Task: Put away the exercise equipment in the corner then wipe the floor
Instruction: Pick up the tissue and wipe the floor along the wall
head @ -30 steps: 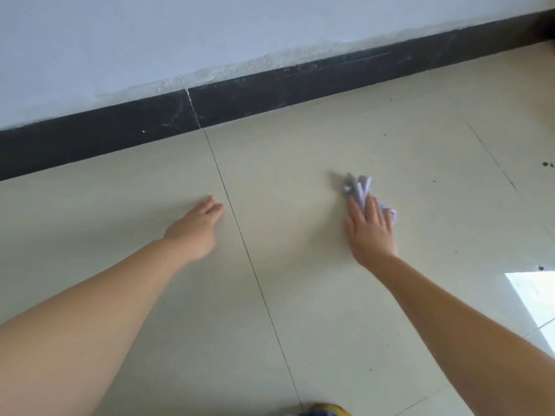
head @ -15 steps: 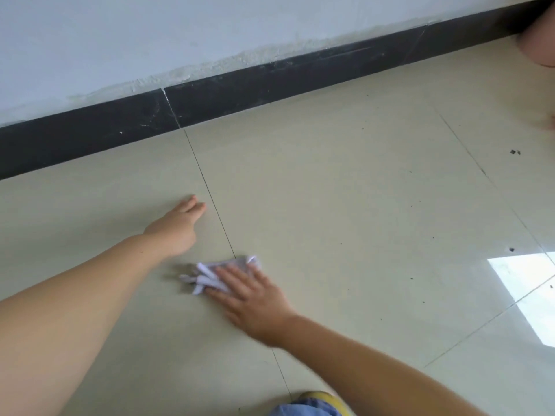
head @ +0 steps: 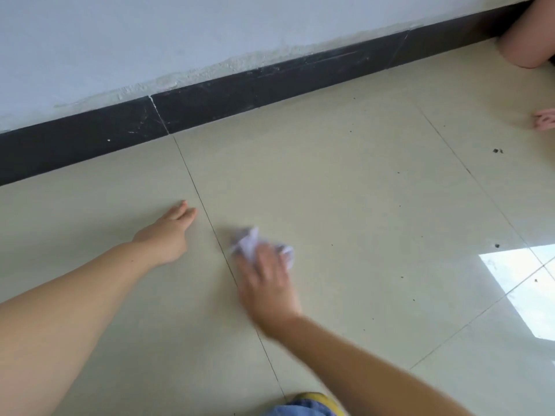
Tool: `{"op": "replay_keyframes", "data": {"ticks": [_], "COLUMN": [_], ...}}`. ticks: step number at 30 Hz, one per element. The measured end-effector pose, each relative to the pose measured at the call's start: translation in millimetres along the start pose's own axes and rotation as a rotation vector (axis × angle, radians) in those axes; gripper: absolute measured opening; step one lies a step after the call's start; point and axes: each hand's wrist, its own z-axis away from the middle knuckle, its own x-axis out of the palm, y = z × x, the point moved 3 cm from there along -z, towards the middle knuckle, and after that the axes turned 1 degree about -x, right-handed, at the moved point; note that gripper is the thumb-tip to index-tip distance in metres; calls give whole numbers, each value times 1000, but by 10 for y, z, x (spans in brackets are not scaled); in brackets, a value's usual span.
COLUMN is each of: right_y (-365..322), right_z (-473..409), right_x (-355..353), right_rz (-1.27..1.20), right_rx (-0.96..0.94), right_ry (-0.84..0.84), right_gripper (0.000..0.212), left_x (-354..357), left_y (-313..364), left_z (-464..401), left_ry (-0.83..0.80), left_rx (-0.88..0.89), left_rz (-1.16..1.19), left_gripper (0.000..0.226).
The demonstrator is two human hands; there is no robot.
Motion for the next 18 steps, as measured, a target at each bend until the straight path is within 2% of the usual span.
{"op": "replay_keyframes", "data": {"ticks": [2,3,4,6,7,9,12,14,15,16,18], "right_y": [-582,-675,-620,-214,103,903,1989,2289,2252,2116,1623], "right_z": [383,506,577,641,660,704,770,751,692,616,472], "right_x": [138,166,171,88,6,-221,-650,-770,-771,-738,-575], "right_rz": [19,65,89,36,21,83,33,-89,-110,-119,-119], "right_rx": [-282,-366,-412,-408,-367,-169,396,742,809,796,593], "right_ry": [-147,-222,-246,-171,-114,13,31,10,34,69,134], "right_gripper": [56,55,54,50,51,57,85,88,88,89,89], "left_x": [6,5,5,22,41,78,95,97,91,85,69], "left_y": [-4,-9,-16,-35,-38,-32,-3,11,8,6,-6], "left_z": [-20,-29,-37,-42,-38,-23,-4,-6,-11,-15,-17], "left_ry": [-3,-5,-5,-1,5,20,39,44,46,42,29], "left_rx": [-5,-9,-10,0,1,-8,-17,-14,-12,-11,-5], "left_rz": [0,-1,-6,-25,-35,-49,-65,-68,-66,-63,-56], "left_gripper": [82,83,83,82,81,78,76,74,73,73,72]}}
